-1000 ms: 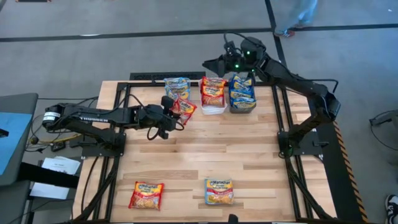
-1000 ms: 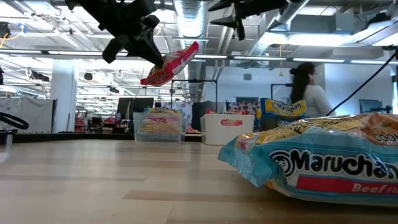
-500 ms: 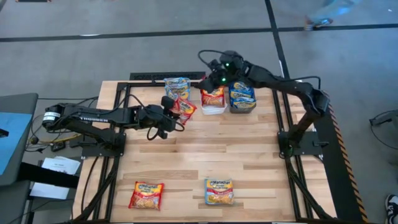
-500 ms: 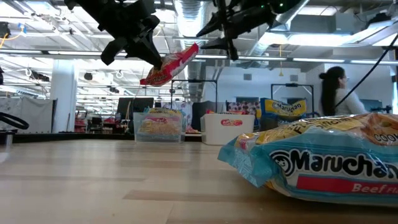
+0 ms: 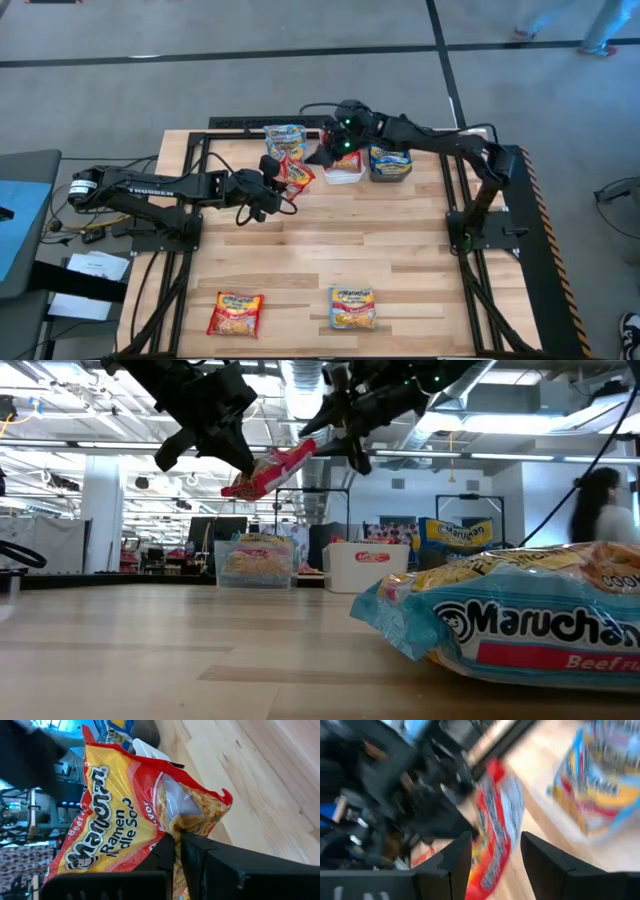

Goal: Sort Maruchan noodles
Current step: Put the red noodle pack into the white bin

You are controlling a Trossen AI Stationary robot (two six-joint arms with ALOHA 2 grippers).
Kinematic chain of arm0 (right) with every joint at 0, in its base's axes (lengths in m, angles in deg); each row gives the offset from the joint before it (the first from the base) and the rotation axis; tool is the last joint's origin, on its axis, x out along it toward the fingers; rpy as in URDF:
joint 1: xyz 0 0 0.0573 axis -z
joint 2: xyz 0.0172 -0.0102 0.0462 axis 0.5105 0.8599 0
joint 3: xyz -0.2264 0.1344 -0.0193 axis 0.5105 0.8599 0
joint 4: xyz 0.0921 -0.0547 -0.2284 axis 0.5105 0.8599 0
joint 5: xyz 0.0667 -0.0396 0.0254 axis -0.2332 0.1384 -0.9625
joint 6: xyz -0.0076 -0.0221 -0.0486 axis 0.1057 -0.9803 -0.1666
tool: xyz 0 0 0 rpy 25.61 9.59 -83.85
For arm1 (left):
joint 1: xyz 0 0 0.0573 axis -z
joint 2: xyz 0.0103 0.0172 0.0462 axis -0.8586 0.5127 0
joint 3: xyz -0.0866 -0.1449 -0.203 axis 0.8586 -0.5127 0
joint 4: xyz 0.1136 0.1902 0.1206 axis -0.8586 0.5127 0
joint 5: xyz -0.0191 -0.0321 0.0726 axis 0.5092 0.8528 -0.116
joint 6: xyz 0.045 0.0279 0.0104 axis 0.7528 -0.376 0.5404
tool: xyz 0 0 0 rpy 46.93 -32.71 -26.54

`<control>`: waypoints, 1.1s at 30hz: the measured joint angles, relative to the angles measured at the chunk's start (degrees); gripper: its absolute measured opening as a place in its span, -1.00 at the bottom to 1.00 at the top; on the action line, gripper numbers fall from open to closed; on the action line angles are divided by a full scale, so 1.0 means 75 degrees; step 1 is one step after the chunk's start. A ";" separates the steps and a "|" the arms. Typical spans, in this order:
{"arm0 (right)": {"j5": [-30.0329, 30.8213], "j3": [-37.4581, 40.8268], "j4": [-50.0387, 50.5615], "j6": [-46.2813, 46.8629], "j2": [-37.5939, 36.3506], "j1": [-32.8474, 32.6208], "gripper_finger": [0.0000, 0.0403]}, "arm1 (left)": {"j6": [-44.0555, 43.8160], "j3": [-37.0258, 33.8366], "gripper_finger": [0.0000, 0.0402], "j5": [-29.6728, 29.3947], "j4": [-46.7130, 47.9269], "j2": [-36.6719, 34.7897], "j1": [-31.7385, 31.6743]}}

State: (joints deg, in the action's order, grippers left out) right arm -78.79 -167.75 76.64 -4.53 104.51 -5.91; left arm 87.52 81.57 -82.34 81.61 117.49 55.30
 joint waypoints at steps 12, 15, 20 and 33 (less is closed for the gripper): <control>-0.0017 -0.0003 -0.0040 -0.0020 0.0441 -0.0438 -0.04 | 0.0273 0.0000 -1.00 -0.0118 -0.0058 0.0000 0.0002; -0.0018 -0.0008 -0.0093 -0.0020 0.0439 -0.0442 -0.04 | 0.0275 0.0000 -1.00 -0.0120 -0.0086 -0.0002 -0.0003; 0.0343 -0.0012 0.0043 -0.0026 0.0438 -0.0528 -0.04 | 0.0271 0.0000 -1.00 -0.0117 -0.0206 -0.0001 0.0000; 0.0985 -0.0012 0.0547 -0.0085 0.0438 -0.0607 -0.06 | 0.0389 0.0000 -1.00 -0.0143 -0.0525 0.0000 -0.0006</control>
State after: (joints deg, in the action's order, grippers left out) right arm -71.41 -167.84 80.75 -5.17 107.80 -10.47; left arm 90.43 81.57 -83.41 77.67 117.49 55.25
